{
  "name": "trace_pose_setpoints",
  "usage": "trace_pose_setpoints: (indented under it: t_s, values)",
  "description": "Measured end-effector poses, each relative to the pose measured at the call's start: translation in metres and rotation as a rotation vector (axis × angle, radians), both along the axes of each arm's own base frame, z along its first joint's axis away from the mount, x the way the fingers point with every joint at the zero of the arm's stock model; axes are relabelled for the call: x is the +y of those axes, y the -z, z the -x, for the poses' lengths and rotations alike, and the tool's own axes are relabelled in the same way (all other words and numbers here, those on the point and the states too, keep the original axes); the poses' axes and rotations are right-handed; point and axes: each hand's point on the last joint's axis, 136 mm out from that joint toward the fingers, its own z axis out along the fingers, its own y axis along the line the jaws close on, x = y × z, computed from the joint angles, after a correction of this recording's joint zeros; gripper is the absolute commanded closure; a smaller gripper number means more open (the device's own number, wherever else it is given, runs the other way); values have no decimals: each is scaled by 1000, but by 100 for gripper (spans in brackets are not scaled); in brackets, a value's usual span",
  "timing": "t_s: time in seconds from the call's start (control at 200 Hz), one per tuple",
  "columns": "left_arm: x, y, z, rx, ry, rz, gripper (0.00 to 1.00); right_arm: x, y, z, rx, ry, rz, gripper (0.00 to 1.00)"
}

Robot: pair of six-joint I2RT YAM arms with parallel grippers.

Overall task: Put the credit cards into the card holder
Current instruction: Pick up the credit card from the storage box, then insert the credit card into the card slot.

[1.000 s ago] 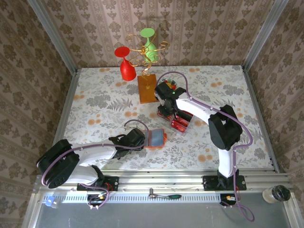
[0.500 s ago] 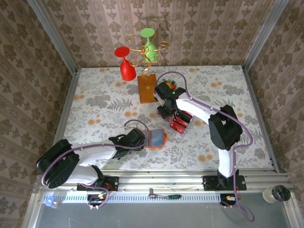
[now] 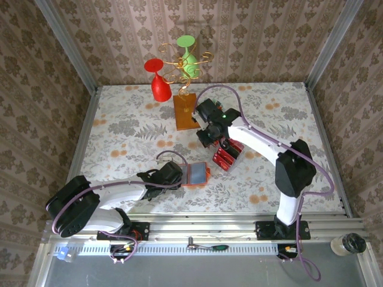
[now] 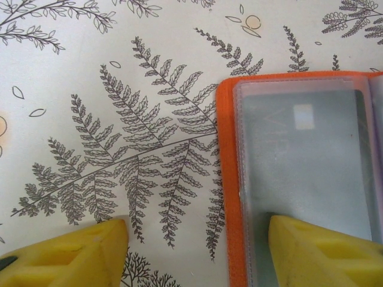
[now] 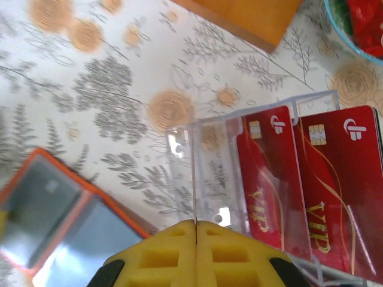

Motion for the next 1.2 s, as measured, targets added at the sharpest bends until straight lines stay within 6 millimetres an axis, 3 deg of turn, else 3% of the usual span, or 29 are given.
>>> trace_pose_setpoints:
  t_s: [0.11,0.21,0.46,0.565,0.805,1.2]
  values:
    - [0,-1,1,-1,-1,4,36,14,-17,13,-1,0,-91,100]
    - [0,-2,2,-4,3,7,36,25,-15,31,47,21,-188,100]
    - [1,-2,4,-2,6,7,36,36,47,77,276,149,-347,100]
    - [2,-1,5,0,5,4,36,41,60,88,320,182,-383,100]
    - [1,-3,5,-1,3,10,36,59,61,94,341,195,-466,100]
    - [2,-13,4,-21,-2,34,31,59,88,96,373,224,-450,100]
